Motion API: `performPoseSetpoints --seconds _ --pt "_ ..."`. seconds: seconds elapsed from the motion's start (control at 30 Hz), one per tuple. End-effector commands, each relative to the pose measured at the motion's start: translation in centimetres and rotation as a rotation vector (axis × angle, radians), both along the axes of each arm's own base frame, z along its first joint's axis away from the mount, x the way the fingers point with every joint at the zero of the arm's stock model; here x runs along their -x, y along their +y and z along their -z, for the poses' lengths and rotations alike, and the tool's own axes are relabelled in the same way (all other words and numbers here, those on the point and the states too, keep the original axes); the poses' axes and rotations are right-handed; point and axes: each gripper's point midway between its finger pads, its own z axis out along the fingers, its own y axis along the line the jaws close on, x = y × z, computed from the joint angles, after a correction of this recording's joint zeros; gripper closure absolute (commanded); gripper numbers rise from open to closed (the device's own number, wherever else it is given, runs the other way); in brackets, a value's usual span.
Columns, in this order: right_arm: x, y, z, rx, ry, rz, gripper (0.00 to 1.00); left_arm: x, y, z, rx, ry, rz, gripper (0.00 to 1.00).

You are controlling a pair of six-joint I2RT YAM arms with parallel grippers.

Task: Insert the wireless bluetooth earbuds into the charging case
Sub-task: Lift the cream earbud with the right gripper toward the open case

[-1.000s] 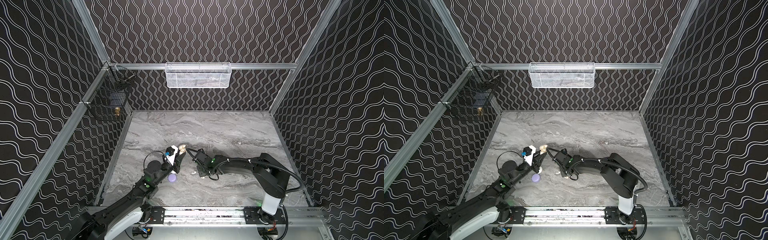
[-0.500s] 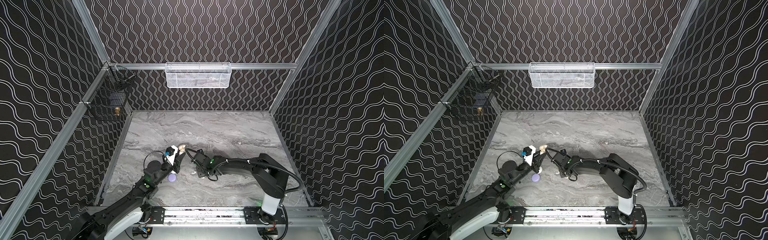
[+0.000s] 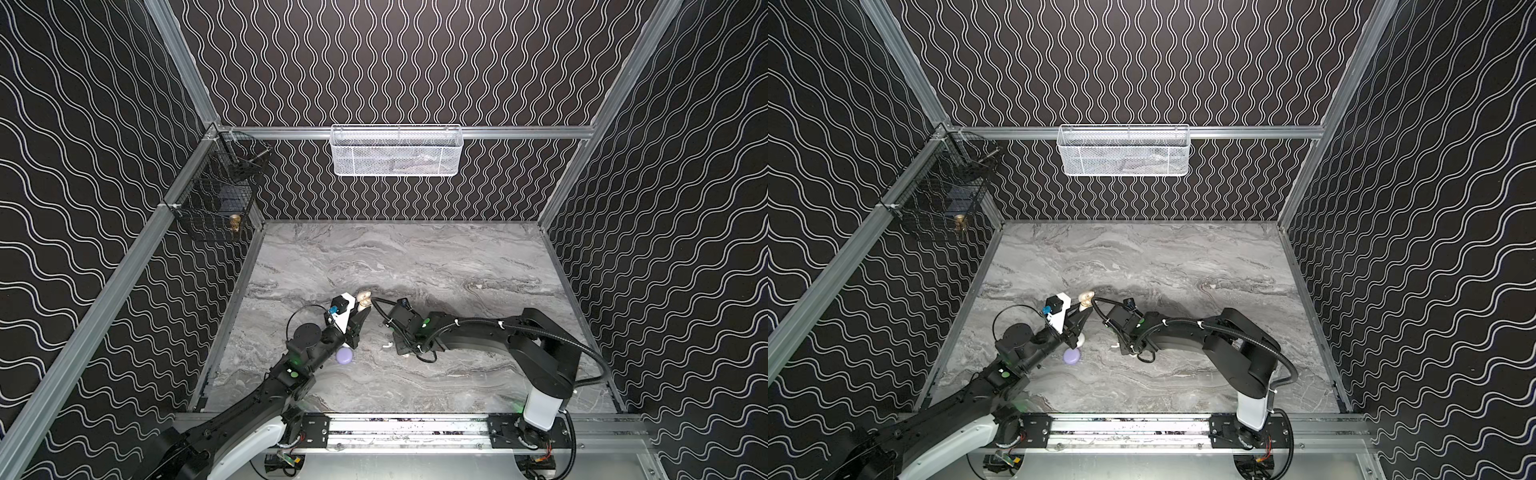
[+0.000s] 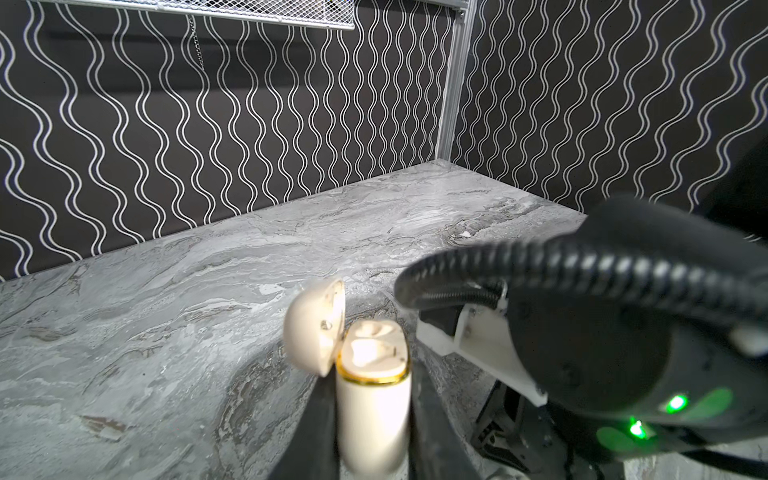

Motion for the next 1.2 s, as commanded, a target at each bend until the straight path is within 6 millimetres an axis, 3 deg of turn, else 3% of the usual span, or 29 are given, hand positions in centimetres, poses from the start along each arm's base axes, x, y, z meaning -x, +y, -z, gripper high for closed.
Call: performPoseSetpoints --seconds 0.0,0.17,0.37,0.57,0.73,0.9,1.17 --pt "-0.6 0.4 -2.1 -0.073 -0.047 0.042 0.82 0.5 -0.4 -1.7 0.043 -0.061 0.035 1.0" --pt "-1.5 0.1 -5.8 -0.148 -0.136 0.082 0.82 0.7 -0.6 -1.8 0.055 -0.073 0.051 1.0" --pt "-2.1 -0.5 -12.8 -0.343 -0.311 0.1 0.85 1.5 -0.8 -2.4 0.102 -0.117 0.091 1.0" --pt "-0.4 0.4 -21.8 -0.656 -0.495 -0.031 0.84 3.1 -1.6 -3.4 0.141 -0.191 0.183 1.0" --pt "2.1 2.8 -28.4 -0.859 -0.623 -0.198 0.82 4.7 -2.4 -4.4 0.174 -0.265 0.279 1.0" --pt "4.1 4.9 -30.8 -0.911 -0.692 -0.326 0.85 6.1 -2.4 -5.3 0.199 -0.318 0.332 1.0" --pt "7.0 5.1 -30.0 -0.963 -0.768 -0.451 0.87 7.5 -2.9 -6.5 0.262 -0.341 0.416 1.0"
